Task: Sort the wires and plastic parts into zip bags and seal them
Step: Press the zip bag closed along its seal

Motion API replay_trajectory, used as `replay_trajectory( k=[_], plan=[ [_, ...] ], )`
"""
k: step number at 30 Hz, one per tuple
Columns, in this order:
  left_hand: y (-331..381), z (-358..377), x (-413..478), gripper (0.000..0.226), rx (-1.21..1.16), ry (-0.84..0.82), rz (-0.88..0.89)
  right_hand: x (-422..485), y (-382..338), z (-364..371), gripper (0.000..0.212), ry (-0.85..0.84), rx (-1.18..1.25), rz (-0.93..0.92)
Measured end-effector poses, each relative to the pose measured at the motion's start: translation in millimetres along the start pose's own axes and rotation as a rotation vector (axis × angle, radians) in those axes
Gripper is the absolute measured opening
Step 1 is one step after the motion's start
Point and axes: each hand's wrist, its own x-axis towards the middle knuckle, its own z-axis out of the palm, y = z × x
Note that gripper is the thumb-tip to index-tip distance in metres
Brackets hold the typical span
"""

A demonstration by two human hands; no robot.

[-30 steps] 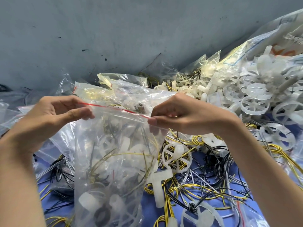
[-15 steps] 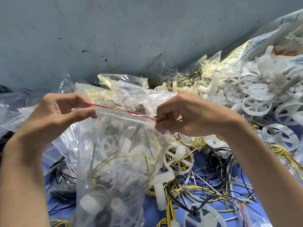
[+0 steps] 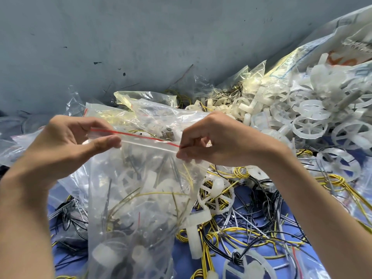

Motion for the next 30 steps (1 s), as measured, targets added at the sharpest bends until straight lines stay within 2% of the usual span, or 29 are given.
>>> replay_trajectory(
  k=[7, 13, 16, 19, 24, 30],
  plan=[
    [8, -5, 3, 0.032, 0.247, -0.038, 0.024, -1, -3, 0, 0.019, 0.038, -0.010, -0.077],
    [31, 3, 5, 0.013, 0.429, -0.119, 0.131, 3, -6, 5, 0.019, 0.003, -0.036, -0.044],
    [39, 11, 7, 0.008, 0.431, -0.125, 0.166, 3, -4, 8, 0.017, 0.019, -0.047, -0.047],
    [42, 15, 9, 0.017, 0.388, -0.130, 0.187, 2, -4, 7, 0.015, 0.011, -0.050, -0.060],
    [50, 20, 10, 0.019, 0.423, -0.130, 0.203, 2, -3, 5, 0.017, -0.014, -0.042, -0.031],
    [54, 35, 16, 0.009, 0.387, -0.233, 0.153, 3, -4, 10, 0.014, 0.006, -0.076, -0.080]
  ],
)
